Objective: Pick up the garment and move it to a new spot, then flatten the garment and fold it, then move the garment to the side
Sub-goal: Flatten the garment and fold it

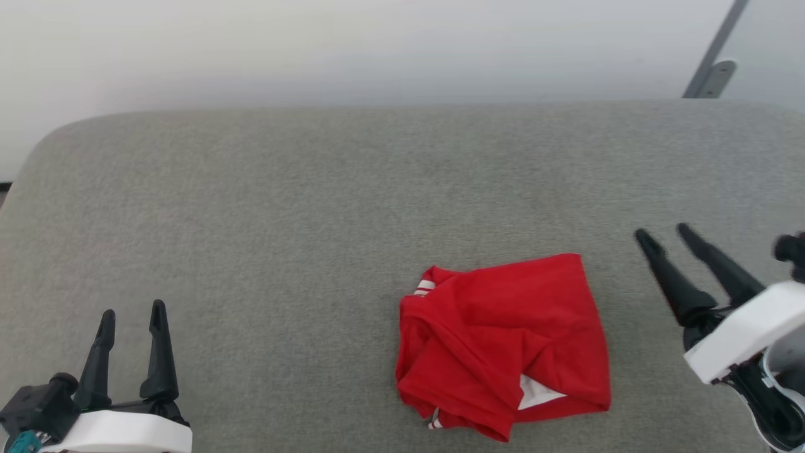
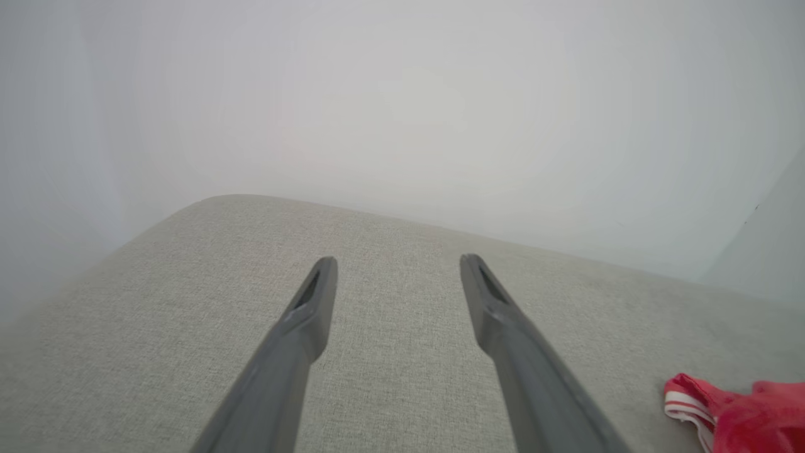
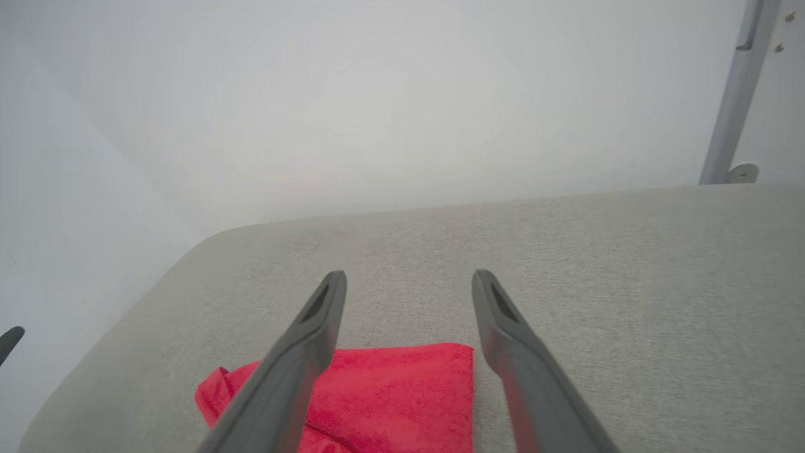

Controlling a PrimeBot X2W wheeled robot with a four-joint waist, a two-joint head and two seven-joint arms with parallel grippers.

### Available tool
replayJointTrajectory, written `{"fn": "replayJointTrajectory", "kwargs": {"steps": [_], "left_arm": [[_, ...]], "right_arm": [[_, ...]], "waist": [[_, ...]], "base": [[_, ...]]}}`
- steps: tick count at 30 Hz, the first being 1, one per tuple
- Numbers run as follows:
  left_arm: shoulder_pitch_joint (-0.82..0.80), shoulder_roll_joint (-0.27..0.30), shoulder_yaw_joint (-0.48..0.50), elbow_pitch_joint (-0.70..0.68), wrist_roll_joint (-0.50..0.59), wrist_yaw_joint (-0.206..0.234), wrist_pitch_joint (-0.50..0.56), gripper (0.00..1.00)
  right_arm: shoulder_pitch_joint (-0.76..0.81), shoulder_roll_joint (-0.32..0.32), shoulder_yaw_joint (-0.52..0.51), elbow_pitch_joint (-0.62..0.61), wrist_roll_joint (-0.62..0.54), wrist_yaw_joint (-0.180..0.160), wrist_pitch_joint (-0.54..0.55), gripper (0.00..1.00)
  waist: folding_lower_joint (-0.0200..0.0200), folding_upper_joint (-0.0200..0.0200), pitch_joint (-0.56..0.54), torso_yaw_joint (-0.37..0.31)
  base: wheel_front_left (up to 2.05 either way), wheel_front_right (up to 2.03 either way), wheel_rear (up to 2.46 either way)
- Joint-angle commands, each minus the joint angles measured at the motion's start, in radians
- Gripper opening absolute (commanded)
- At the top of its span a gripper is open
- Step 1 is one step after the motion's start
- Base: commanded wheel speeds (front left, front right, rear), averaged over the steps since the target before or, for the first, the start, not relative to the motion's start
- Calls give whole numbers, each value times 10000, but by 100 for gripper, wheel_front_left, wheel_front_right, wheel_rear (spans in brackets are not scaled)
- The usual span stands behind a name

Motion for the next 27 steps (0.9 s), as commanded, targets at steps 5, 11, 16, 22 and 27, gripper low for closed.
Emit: {"fn": "replayJointTrajectory", "kwargs": {"steps": [5,11,16,22,27], "left_arm": [[267,92,150,-15,219,-33,-49,100],[548,136,229,-91,381,-34,-51,100],[847,212,238,-149,383,-34,-51,100],[1188,374,267,-127,404,-34,-51,100],[1405,400,171,-45,242,-34,-51,100]], "right_arm": [[447,-431,63,557,-682,0,-2179,100],[886,-769,146,1640,-1554,0,-4689,100],[1143,-845,169,2649,-2126,0,-5847,100],[1306,-787,26,3333,-2484,0,-6330,100],[1609,-570,-253,3446,-2705,0,-6446,100]], "waist": [[0,0,-335,-444],[0,0,-600,-674],[0,0,-724,-775],[0,0,-828,-766],[0,0,-922,-604]], "base": [[0,0,0],[0,0,0],[0,0,0],[0,0,0],[0,0,0]]}}
